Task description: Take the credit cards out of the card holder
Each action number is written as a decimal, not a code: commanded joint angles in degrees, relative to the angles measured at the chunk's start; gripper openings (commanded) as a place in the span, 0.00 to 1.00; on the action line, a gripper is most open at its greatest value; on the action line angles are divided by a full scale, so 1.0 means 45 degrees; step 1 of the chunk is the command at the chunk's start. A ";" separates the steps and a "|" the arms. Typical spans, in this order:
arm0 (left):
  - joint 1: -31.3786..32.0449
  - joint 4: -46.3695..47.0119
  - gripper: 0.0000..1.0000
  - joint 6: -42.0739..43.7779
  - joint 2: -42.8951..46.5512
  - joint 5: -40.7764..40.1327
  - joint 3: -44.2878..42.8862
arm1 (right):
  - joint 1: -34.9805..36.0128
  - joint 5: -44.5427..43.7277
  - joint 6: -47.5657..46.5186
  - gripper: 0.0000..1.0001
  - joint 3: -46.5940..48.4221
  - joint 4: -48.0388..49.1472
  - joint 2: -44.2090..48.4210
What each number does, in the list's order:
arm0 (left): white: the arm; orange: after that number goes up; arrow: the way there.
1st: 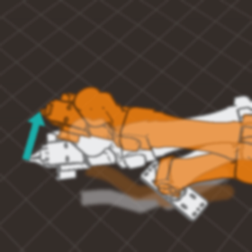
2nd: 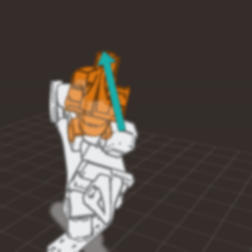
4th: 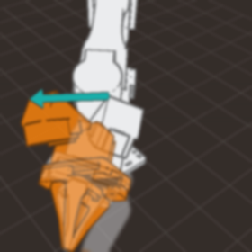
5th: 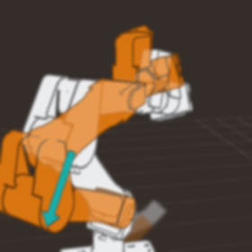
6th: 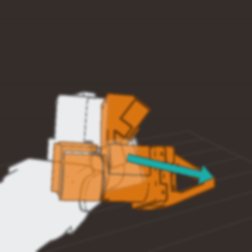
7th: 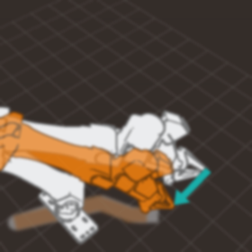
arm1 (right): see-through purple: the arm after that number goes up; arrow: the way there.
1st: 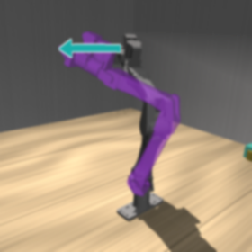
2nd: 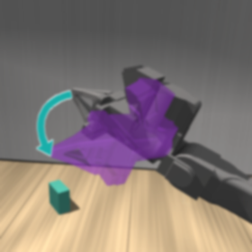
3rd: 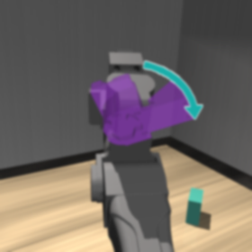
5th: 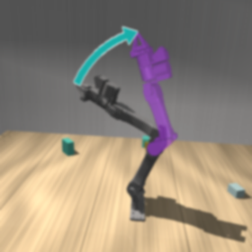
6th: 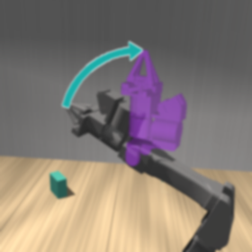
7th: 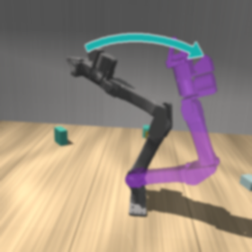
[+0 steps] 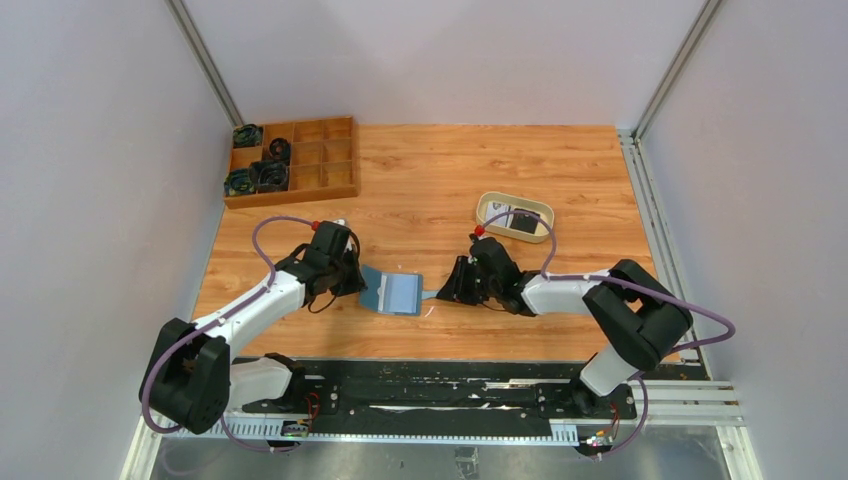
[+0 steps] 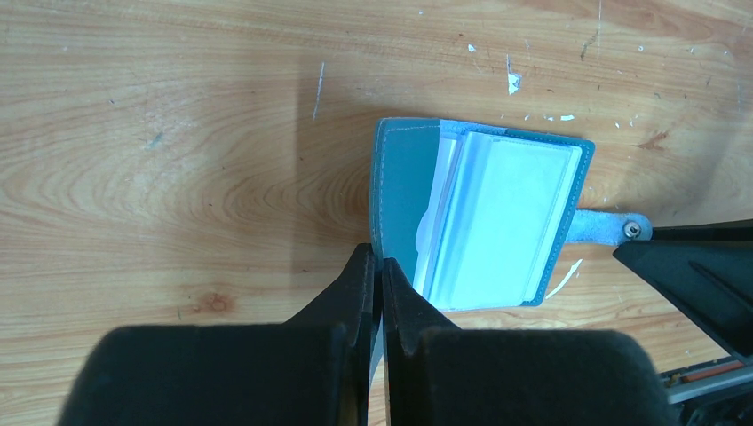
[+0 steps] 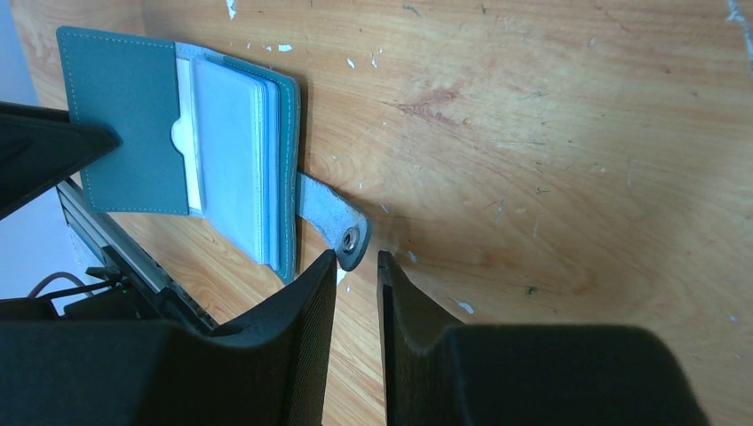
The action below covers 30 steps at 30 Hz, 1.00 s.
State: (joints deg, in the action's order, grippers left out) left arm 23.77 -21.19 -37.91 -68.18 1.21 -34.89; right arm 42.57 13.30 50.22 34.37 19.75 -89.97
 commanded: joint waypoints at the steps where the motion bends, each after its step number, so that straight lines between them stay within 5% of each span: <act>1: -0.0009 -0.0101 0.00 0.0138 0.0144 -0.0231 0.0232 | -0.0268 -0.0122 0.0406 0.27 -0.0300 0.0590 -0.0088; 30: -0.0009 0.0032 0.00 0.0200 -0.0171 -0.0232 0.0213 | -0.0709 -0.0154 0.0501 0.21 0.0144 0.1103 -0.0465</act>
State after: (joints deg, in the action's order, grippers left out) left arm 23.77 -21.12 -37.91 -68.53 1.04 -34.79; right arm 40.10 12.29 51.70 33.87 24.25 -90.94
